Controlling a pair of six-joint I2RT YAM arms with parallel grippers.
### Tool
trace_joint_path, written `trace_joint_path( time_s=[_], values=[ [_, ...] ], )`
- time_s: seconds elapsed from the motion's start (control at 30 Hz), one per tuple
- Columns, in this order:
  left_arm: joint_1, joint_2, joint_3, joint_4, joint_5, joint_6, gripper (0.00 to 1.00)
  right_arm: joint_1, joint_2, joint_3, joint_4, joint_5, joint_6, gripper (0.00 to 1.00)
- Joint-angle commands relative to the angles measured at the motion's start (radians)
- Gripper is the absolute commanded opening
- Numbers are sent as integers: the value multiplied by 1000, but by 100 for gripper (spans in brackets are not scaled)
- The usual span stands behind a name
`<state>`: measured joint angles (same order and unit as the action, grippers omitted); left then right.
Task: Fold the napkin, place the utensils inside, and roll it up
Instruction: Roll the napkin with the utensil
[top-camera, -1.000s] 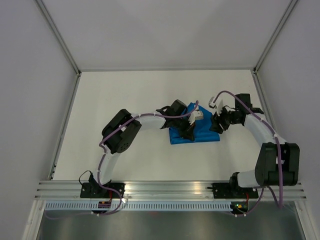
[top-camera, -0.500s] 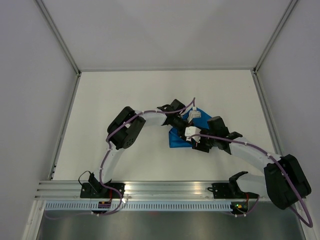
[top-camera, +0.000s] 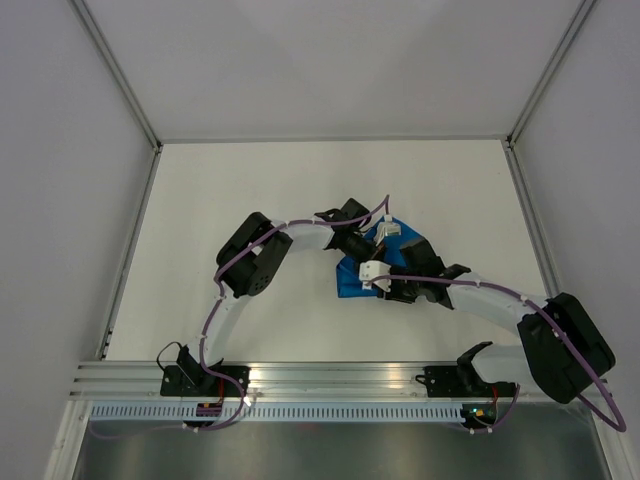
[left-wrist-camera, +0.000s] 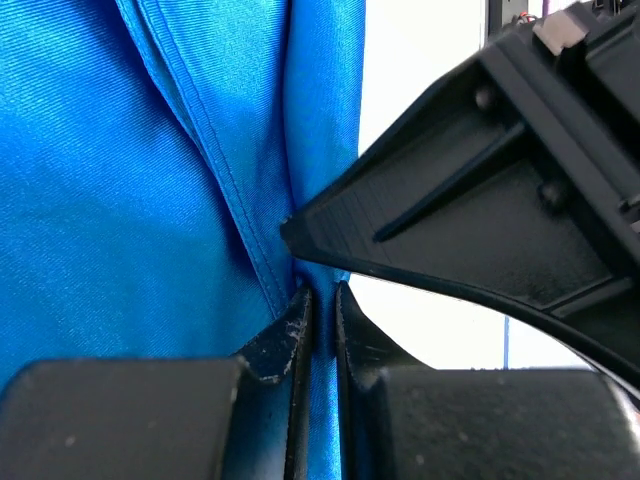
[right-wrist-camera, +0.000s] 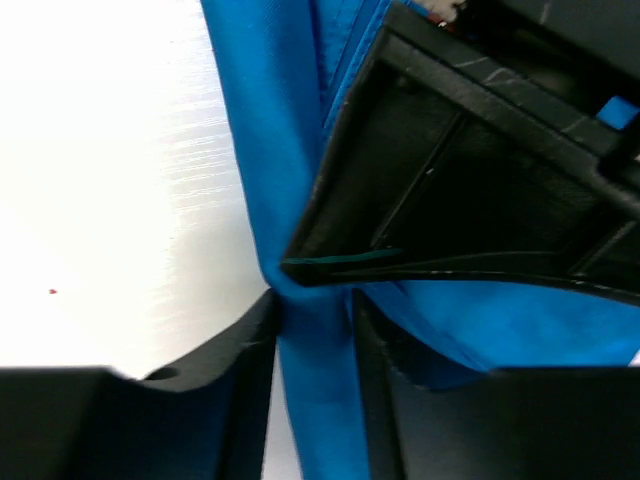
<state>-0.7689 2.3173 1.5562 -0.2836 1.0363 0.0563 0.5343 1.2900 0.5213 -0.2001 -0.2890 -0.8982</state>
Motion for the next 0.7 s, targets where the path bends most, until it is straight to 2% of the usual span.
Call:
trace_joint_path(
  time_s=[0.0,0.1,0.17,0.27,0.37,0.43,0.57,0.67],
  values=[
    [3,79,-25,-111,-93,16,2,3,35,26,-22,34,-1,39],
    [6,67,-27,-111,-110,16,7,3,87,69,-87,14,2,26],
    [8,54,-27,-108,-130,1,18,3,100,85,-128,-9,4,19],
    [14,24,-36,-94,-136,-16,34,-3,117,115,-175,-44,2,15],
    [20,-22,-54,-68,-145,-35,41,-26,150,160,-243,-93,-13,10],
    [28,-57,-68,-54,-145,-44,45,-62,195,209,-313,-154,-42,8],
    [37,-122,-88,-39,-179,-46,46,-135,302,334,-453,-263,-111,7],
    [49,-163,-119,15,-237,-111,48,-189,402,400,-571,-337,-175,6]
  ],
)
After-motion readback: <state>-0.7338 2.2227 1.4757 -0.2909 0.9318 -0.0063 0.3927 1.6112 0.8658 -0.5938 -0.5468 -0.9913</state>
